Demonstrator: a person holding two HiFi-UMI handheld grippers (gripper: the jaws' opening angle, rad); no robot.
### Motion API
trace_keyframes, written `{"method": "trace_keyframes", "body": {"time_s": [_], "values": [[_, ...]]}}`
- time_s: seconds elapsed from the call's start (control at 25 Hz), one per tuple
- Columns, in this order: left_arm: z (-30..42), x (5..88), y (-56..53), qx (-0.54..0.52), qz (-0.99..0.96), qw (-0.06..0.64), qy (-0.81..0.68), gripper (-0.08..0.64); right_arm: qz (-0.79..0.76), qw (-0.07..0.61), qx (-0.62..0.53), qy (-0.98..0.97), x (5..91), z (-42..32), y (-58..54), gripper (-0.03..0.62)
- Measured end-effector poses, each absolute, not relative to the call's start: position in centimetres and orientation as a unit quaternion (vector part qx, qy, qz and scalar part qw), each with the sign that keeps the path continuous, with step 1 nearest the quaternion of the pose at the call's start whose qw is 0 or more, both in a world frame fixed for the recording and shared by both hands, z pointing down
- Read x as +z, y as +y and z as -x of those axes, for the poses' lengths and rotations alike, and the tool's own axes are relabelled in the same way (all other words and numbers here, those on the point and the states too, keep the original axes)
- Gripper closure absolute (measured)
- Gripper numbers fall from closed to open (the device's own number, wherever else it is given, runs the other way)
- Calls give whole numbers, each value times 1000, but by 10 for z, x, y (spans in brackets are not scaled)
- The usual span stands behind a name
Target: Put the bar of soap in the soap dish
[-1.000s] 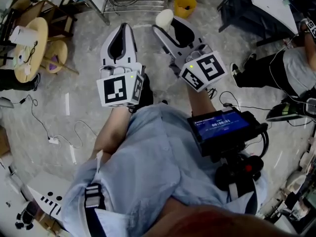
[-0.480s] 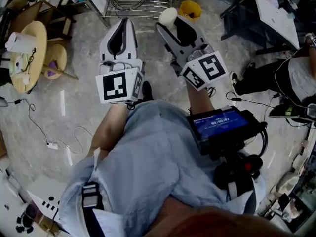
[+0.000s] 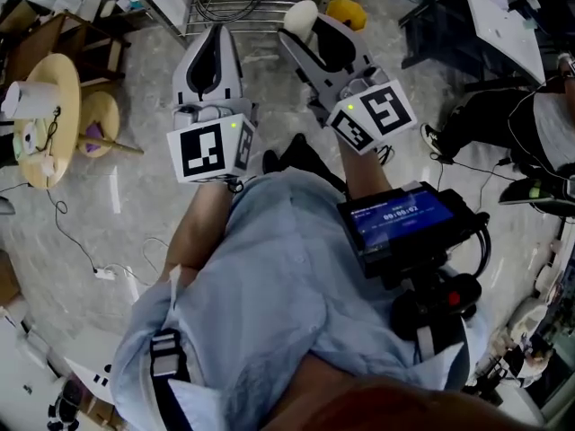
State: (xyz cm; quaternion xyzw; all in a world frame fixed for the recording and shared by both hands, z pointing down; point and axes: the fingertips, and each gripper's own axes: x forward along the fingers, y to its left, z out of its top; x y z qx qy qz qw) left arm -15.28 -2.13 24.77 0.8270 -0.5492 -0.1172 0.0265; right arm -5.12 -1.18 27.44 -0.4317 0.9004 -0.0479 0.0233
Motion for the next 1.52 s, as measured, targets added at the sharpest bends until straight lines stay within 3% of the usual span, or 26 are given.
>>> {"method": "trace_keyframes", "body": {"time_s": [1.04, 1.52], "values": [[65, 287, -273, -71, -833, 28, -547, 552, 422, 54, -88, 900, 317, -35, -259, 397], [85, 265, -318, -96, -810, 0, -578, 552, 394, 49, -57, 916, 303, -24, -324, 397]]}}
